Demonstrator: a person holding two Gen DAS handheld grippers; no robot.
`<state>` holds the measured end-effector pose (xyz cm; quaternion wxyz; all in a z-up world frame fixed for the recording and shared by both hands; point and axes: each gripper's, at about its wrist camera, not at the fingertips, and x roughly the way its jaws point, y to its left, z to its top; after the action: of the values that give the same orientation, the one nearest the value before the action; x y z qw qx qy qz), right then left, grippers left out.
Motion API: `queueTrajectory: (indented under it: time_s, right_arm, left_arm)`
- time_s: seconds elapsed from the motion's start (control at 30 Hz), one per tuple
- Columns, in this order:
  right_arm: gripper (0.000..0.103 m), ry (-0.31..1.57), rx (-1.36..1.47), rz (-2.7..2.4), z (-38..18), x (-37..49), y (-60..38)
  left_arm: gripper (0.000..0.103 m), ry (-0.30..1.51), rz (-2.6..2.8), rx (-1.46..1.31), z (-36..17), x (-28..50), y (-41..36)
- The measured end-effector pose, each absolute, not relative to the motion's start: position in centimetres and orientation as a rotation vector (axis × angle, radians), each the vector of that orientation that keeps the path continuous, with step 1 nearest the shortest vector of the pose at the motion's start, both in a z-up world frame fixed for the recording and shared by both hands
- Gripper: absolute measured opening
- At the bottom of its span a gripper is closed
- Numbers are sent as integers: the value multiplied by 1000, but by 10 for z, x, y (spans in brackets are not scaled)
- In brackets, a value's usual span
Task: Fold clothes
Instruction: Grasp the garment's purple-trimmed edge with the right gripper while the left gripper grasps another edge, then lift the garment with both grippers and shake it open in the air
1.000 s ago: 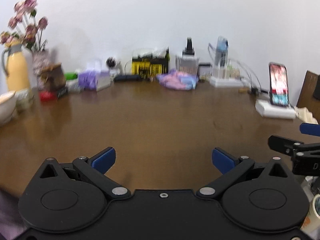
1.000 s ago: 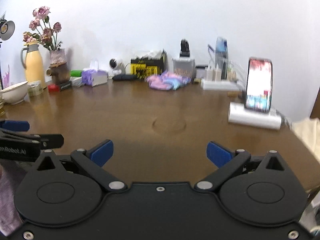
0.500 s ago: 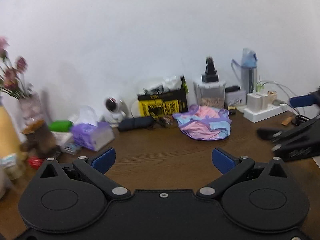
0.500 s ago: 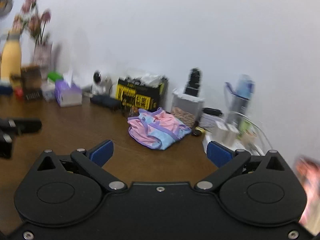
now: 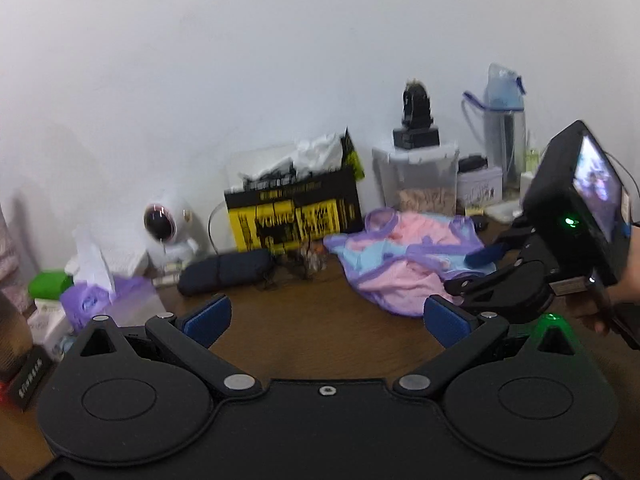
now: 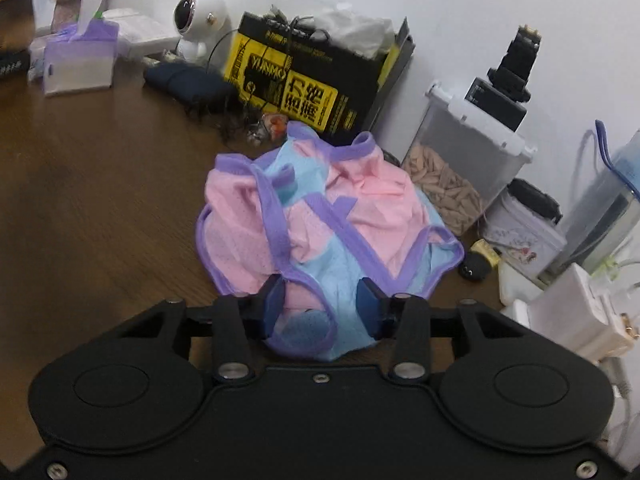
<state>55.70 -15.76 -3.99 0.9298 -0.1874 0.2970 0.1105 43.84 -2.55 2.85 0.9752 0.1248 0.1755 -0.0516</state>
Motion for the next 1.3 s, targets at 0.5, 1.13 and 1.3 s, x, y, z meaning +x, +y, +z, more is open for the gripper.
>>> queueTrajectory:
  time_s: [0.5,1.13,1.3]
  right_arm:
    - [4,339,-363,384,67,281,-201]
    - [69,445,-369,194,-9,85,-184]
    - [69,388,-601,228,-21,78,-148]
  left_arm:
    - [103,270,-306,561,-6,280,-100]
    - [103,382,-204,531,-25,152,-89]
    - [71,276,-133,513,-3,147,-84]
